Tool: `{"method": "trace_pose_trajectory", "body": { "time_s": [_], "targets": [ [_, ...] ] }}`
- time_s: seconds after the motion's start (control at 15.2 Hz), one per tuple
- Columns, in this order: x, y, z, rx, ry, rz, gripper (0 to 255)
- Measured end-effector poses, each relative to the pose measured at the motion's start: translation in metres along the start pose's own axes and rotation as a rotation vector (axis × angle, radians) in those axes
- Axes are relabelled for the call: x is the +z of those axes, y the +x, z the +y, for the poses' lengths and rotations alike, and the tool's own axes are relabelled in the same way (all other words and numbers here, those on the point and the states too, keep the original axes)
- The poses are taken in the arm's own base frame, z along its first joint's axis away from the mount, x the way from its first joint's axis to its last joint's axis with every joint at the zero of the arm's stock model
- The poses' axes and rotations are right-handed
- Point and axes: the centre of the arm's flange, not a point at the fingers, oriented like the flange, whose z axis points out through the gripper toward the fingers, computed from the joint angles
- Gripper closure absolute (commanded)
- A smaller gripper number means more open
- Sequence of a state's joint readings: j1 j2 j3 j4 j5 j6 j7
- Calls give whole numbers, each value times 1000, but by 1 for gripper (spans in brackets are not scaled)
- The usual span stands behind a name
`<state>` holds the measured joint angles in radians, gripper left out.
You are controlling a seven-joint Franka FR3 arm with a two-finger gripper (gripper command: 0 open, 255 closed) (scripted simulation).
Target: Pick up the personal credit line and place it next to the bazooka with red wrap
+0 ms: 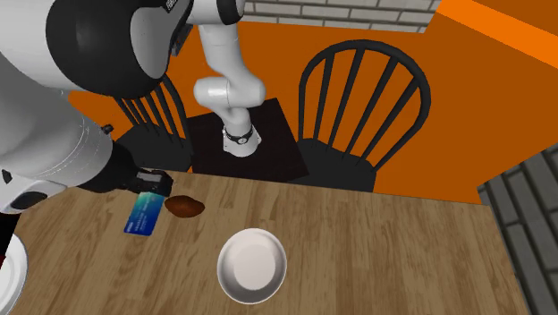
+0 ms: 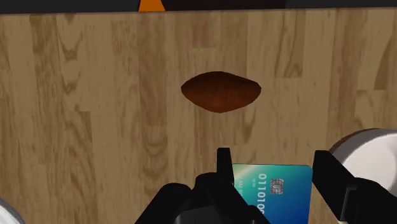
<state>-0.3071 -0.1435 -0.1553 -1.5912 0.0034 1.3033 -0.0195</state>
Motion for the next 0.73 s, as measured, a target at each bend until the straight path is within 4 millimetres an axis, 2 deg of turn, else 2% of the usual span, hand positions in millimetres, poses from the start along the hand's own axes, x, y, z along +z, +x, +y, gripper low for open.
{"method": "trace_pose_trajectory", "body": {
  "time_s": [0.73],
  "targets": [
    [-14, 58, 130, 0, 0, 0, 255]
  ]
}}
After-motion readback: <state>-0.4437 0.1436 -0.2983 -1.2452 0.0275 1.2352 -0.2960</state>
